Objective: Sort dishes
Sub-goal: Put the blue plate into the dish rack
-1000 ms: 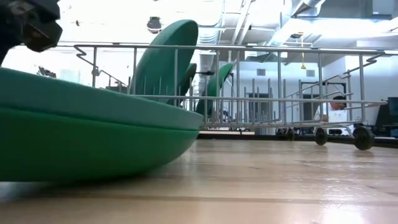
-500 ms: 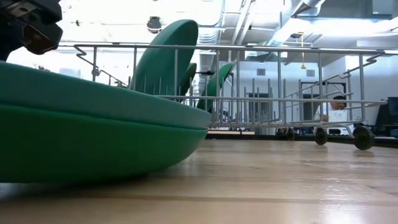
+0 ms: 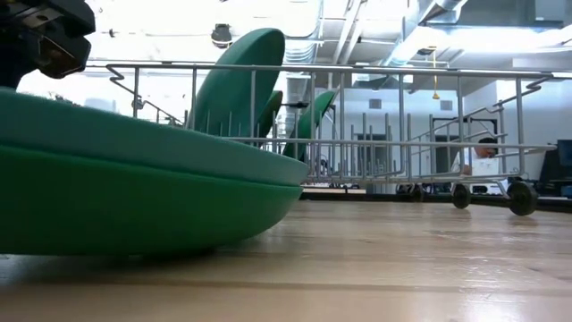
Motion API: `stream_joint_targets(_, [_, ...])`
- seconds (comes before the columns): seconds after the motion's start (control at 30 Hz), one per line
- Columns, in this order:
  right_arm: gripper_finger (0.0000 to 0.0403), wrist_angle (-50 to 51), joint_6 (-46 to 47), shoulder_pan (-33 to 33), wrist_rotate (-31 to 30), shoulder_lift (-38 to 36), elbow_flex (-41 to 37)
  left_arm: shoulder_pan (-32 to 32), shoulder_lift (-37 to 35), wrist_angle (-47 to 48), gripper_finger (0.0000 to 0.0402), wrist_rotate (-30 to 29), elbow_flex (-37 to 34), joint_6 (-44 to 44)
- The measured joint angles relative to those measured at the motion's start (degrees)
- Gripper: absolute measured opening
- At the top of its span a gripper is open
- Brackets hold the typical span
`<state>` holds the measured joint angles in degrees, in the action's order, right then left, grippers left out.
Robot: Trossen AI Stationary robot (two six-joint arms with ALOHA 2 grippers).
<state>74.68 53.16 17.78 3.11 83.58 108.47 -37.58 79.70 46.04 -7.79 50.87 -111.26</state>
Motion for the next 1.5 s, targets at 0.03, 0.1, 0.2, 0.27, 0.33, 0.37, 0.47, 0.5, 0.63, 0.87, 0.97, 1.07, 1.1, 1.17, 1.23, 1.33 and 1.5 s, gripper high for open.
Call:
stream_joint_targets(0.03, [0.0205, 0.0, 0.7, 0.5, 0.0, 0.1, 0.0, 0.0, 0.0, 0.1, 0.0015, -0.1, 0.0, 0.3])
stream_joint_targets(0.1, [0.0205, -0.1, 2.1, 1.4, -0.1, 0.4, 0.0, 0.0, 0.0, 0.3, 0.0013, -0.6, 0.0, 0.6])
stream_joint_targets(0.2, [0.0205, -0.1, 3.8, 2.5, -0.3, 0.9, 0.0, 0.0, 0.1, 1.2, 0.0012, -1.1, 0.0, 0.7])
stream_joint_targets(0.27, [0.0205, -0.3, 4.4, 3.3, -0.6, 1.3, 0.0, 0.0, 0.1, 1.4, 0.0012, -1.2, 0.0, 0.5])
stream_joint_targets(0.33, [0.0205, -0.3, 5.3, 3.6, -0.8, 1.9, 0.0, 0.0, 0.1, 1.4, 0.0019, -1.2, 0.0, -0.3])
stream_joint_targets(0.37, [0.0205, -0.3, 5.6, 3.6, -0.9, 2.0, 0.0, 0.0, 0.1, 1.4, 0.0025, -1.2, 0.0, -0.8])
stream_joint_targets(0.47, [0.0205, -0.8, 6.4, 3.3, -1.9, 2.9, 0.0, 0.0, 0.1, 1.7, 0.0042, -1.3, 0.0, -2.5])
stream_joint_targets(0.5, [0.0205, -0.8, 6.7, 3.0, -2.0, 3.0, 0.0, 0.0, 0.1, 1.8, 0.0046, -1.5, 0.0, -2.6])
stream_joint_targets(0.63, [0.0205, -1.5, 7.1, 1.5, -2.1, 3.9, 0.0, 0.0, 0.1, 2.2, 0.0048, -3.0, 0.0, -1.5])
stream_joint_targets(0.87, [0.0205, -1.5, 10.2, -0.2, -2.2, 3.9, 0.0, 0.0, 0.2, 2.7, 0.0013, -3.8, 0.0, 4.7])
stream_joint_targets(0.97, [0.0205, -1.5, 10.8, -0.3, -2.2, 3.9, 0.0, 0.0, 0.2, 2.7, 0.0002, -4.0, -0.2, 5.7])
stream_joint_targets(1.07, [0.0205, -1.5, 11.4, -0.3, -2.2, 3.9, 0.0, 0.0, 0.2, 2.8, 0.0013, -4.0, -1.0, 3.4])
stream_joint_targets(1.1, [0.0205, -1.5, 11.5, -0.3, -2.2, 3.9, 0.0, 0.0, 0.2, 2.7, 0.0020, -3.8, -1.5, 2.3])
stream_joint_targets(1.17, [0.0205, -1.5, 11.5, -0.2, -2.2, 3.9, 0.0, 0.1, 0.2, 2.2, 0.0036, -2.7, -2.5, 1.0])
stream_joint_targets(1.23, [0.0205, -1.5, 11.8, -0.2, -2.2, 3.9, 0.0, 0.1, 0.2, 1.0, 0.0057, -2.5, -3.1, 1.0])
stream_joint_targets(1.33, [0.0205, -1.5, 12.0, -0.2, -2.1, 3.9, 0.0, 0.1, 0.2, 0.1, 0.0088, -2.4, -3.3, 2.0])
stream_joint_targets(1.5, [0.0205, -1.5, 11.9, -0.6, -2.1, 3.9, 0.0, 0.1, 0.2, -0.4, 0.0114, -3.9, -3.5, 2.8])
